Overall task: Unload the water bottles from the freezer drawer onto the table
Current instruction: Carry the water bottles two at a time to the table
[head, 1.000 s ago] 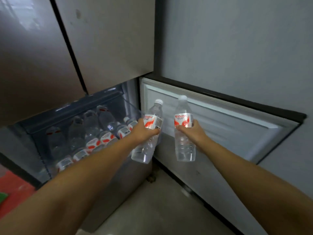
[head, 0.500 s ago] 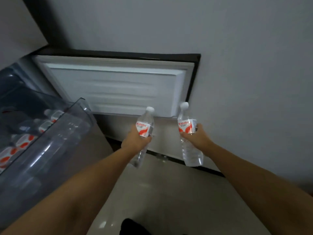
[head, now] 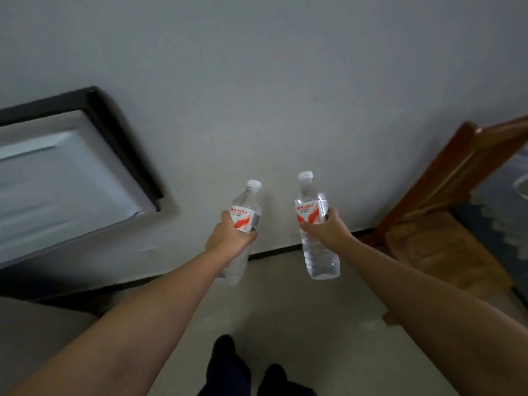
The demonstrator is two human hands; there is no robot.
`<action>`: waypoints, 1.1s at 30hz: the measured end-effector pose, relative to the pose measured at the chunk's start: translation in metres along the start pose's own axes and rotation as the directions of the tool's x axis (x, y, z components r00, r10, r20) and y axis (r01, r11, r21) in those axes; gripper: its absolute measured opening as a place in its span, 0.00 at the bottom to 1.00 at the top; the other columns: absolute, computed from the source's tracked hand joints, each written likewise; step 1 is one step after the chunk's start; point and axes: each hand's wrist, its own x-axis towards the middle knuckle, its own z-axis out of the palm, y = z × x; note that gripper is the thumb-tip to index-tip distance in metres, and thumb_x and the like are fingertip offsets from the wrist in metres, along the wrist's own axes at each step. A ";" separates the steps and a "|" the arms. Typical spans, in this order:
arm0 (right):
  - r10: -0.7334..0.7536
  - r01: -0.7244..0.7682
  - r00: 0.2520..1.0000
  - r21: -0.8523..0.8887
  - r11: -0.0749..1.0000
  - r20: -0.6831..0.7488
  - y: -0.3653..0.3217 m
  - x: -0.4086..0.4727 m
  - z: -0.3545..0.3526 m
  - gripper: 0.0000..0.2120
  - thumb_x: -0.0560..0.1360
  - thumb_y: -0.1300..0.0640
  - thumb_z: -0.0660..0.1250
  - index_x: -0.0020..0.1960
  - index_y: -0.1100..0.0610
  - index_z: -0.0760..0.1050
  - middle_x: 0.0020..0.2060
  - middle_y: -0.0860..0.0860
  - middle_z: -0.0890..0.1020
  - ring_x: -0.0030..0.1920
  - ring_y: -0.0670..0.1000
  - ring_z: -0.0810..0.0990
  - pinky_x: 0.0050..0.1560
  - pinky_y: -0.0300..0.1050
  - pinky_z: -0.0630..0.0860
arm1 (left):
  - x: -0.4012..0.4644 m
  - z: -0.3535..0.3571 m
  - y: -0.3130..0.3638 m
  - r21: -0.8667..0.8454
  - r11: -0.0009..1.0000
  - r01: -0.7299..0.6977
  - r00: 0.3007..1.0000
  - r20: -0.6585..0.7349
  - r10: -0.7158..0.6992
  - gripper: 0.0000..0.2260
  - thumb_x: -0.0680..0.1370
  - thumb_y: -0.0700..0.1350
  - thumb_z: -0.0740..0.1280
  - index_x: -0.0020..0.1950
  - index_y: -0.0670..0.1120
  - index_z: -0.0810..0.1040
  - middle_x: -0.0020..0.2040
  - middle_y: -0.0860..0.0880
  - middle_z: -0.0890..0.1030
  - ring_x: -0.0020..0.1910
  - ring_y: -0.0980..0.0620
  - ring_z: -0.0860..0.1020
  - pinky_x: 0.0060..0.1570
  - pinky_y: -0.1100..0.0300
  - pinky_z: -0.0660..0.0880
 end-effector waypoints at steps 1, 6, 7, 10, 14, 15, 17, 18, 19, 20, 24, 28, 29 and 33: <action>0.012 -0.011 0.999 0.013 1.000 -0.037 0.005 0.001 -0.010 0.31 0.70 0.50 0.74 0.66 0.58 0.63 0.53 0.52 0.76 0.50 0.52 0.77 0.50 0.45 0.74 | 0.003 0.006 0.011 0.013 1.000 -0.017 1.000 0.017 0.017 0.28 0.70 0.56 0.72 0.64 0.49 0.64 0.56 0.47 0.78 0.50 0.45 0.78 0.49 0.53 0.75; 0.119 -0.084 0.965 0.153 0.985 -0.232 0.035 0.004 -0.073 0.34 0.71 0.50 0.73 0.69 0.57 0.61 0.56 0.52 0.76 0.52 0.51 0.76 0.51 0.45 0.75 | 0.034 0.058 0.083 0.102 0.974 -0.203 0.968 0.171 0.184 0.28 0.70 0.57 0.72 0.63 0.49 0.64 0.56 0.47 0.78 0.50 0.44 0.78 0.51 0.50 0.76; 0.137 -0.092 0.954 0.175 0.980 -0.265 0.040 0.007 -0.083 0.33 0.71 0.50 0.74 0.68 0.57 0.62 0.57 0.52 0.77 0.52 0.51 0.77 0.50 0.45 0.76 | 0.040 0.067 0.096 0.118 0.965 -0.236 0.958 0.198 0.210 0.28 0.71 0.57 0.72 0.63 0.48 0.64 0.55 0.47 0.77 0.49 0.45 0.77 0.49 0.52 0.76; 0.202 -0.114 0.913 0.252 0.961 -0.355 0.053 0.011 -0.112 0.29 0.71 0.48 0.73 0.65 0.55 0.62 0.55 0.53 0.78 0.52 0.52 0.80 0.51 0.48 0.79 | 0.055 0.096 0.142 0.126 0.933 -0.337 0.913 0.284 0.292 0.27 0.71 0.56 0.71 0.63 0.47 0.64 0.55 0.46 0.77 0.48 0.46 0.76 0.47 0.54 0.73; 0.277 -0.123 0.846 0.340 0.933 -0.455 0.065 0.012 -0.147 0.30 0.72 0.48 0.72 0.67 0.54 0.61 0.55 0.51 0.77 0.52 0.52 0.80 0.53 0.51 0.80 | 0.067 0.140 0.197 0.121 0.885 -0.450 0.842 0.389 0.375 0.28 0.71 0.54 0.72 0.64 0.46 0.64 0.59 0.45 0.78 0.54 0.43 0.78 0.49 0.55 0.72; 0.289 -0.118 0.829 0.356 0.927 -0.478 0.069 0.011 -0.154 0.30 0.72 0.48 0.72 0.68 0.54 0.60 0.56 0.51 0.77 0.52 0.51 0.80 0.51 0.48 0.80 | 0.067 0.149 0.208 0.112 0.870 -0.481 0.817 0.418 0.398 0.28 0.71 0.54 0.73 0.64 0.46 0.65 0.59 0.45 0.78 0.55 0.43 0.78 0.49 0.54 0.72; 0.317 -0.093 0.781 0.402 0.911 -0.538 0.079 0.004 -0.170 0.30 0.73 0.51 0.71 0.68 0.54 0.60 0.56 0.51 0.77 0.52 0.51 0.80 0.49 0.47 0.79 | 0.065 0.174 0.231 0.116 0.830 -0.546 0.758 0.490 0.430 0.27 0.71 0.54 0.73 0.63 0.47 0.65 0.59 0.45 0.78 0.55 0.44 0.78 0.50 0.54 0.73; 0.337 -0.088 0.757 0.424 0.902 -0.560 0.084 0.000 -0.178 0.30 0.73 0.51 0.71 0.69 0.54 0.60 0.57 0.51 0.77 0.53 0.51 0.80 0.51 0.48 0.79 | 0.063 0.186 0.240 0.120 0.805 -0.581 0.727 0.522 0.446 0.27 0.71 0.55 0.73 0.63 0.47 0.65 0.58 0.46 0.77 0.55 0.44 0.78 0.51 0.53 0.75; 0.351 -0.082 0.747 0.445 0.892 -0.565 0.090 -0.005 -0.185 0.30 0.73 0.52 0.72 0.68 0.54 0.60 0.57 0.52 0.77 0.54 0.52 0.80 0.52 0.49 0.79 | 0.058 0.197 0.251 0.113 0.786 -0.608 0.694 0.557 0.457 0.28 0.71 0.55 0.73 0.64 0.48 0.65 0.58 0.47 0.77 0.55 0.45 0.78 0.52 0.52 0.76; 0.346 -0.082 0.745 0.437 0.896 -0.571 0.090 -0.005 -0.185 0.30 0.73 0.52 0.72 0.68 0.54 0.60 0.56 0.51 0.77 0.54 0.52 0.80 0.51 0.48 0.79 | 0.058 0.198 0.252 0.101 0.789 -0.607 0.684 0.571 0.453 0.28 0.71 0.55 0.73 0.64 0.48 0.65 0.58 0.47 0.77 0.55 0.45 0.78 0.53 0.51 0.76; 0.433 -0.049 0.645 0.532 0.845 -0.629 0.134 -0.040 -0.229 0.29 0.72 0.53 0.73 0.66 0.54 0.62 0.55 0.51 0.77 0.51 0.51 0.80 0.43 0.41 0.77 | 0.015 0.265 0.295 -0.001 0.724 -0.690 0.516 0.702 0.492 0.27 0.72 0.53 0.72 0.66 0.49 0.63 0.57 0.49 0.75 0.52 0.50 0.75 0.48 0.55 0.75; 0.491 -0.032 0.571 0.580 0.814 -0.657 0.191 -0.075 -0.275 0.28 0.71 0.53 0.74 0.65 0.54 0.63 0.55 0.52 0.78 0.52 0.52 0.80 0.48 0.46 0.79 | -0.040 0.329 0.323 -0.026 0.658 -0.753 0.425 0.743 0.516 0.28 0.71 0.54 0.73 0.65 0.50 0.62 0.57 0.49 0.76 0.53 0.48 0.78 0.51 0.49 0.79; 0.499 -0.021 0.560 0.591 0.807 -0.662 0.205 -0.084 -0.286 0.28 0.71 0.53 0.74 0.65 0.54 0.63 0.55 0.52 0.78 0.53 0.52 0.80 0.47 0.46 0.79 | -0.056 0.345 0.328 -0.030 0.642 -0.766 0.410 0.748 0.523 0.28 0.71 0.54 0.73 0.65 0.50 0.62 0.56 0.49 0.76 0.52 0.48 0.78 0.51 0.50 0.79; 0.533 0.024 0.512 0.632 0.775 -0.673 0.262 -0.132 -0.342 0.28 0.71 0.54 0.74 0.65 0.55 0.63 0.54 0.52 0.78 0.51 0.51 0.79 0.38 0.37 0.74 | -0.126 0.408 0.355 -0.017 0.608 -0.794 0.369 0.782 0.503 0.27 0.71 0.55 0.72 0.63 0.50 0.62 0.55 0.49 0.76 0.51 0.48 0.79 0.51 0.48 0.79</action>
